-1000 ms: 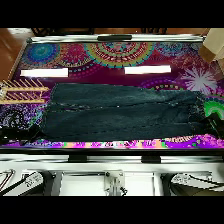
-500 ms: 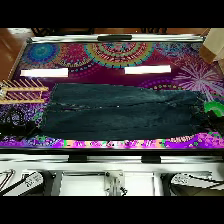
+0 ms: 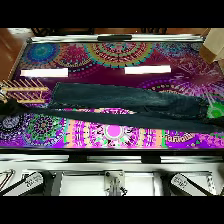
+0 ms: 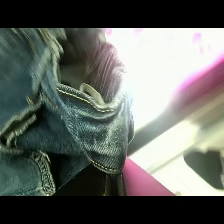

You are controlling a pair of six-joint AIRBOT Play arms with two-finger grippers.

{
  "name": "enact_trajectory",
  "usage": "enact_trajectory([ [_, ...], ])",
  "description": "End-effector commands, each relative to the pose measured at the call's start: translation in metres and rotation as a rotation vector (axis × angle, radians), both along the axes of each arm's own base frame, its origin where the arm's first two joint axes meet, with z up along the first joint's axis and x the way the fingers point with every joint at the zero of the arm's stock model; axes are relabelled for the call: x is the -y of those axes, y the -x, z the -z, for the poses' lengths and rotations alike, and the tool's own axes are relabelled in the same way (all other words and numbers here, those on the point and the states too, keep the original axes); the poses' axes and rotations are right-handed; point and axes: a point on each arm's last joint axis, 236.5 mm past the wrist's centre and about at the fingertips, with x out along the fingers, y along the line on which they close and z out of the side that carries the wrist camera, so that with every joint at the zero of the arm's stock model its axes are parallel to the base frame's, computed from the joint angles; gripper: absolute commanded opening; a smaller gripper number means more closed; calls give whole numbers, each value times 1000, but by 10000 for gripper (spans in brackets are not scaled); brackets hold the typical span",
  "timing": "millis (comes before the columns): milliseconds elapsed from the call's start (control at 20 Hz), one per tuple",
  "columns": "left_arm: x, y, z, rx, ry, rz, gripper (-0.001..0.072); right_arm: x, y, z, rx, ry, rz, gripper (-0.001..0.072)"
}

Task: Fold the shirts.

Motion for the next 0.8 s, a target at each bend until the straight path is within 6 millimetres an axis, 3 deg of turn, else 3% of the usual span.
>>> enact_trajectory([
  [0,4,-47,-37,142,-8,-42,70,8,-59,-29,235,86,5,86],
  [150,11,-97,-26,169,4,-101,70,1,-120,-26,341,124,-15,85],
  [350,28,-169,18,132,62,-175,70,-6,-180,16,408,86,73,86],
  [550,56,-210,70,50,107,-151,70,0,-207,58,429,47,162,90],
  [750,58,-232,88,63,101,-168,70,9,-219,60,485,63,198,89],
])
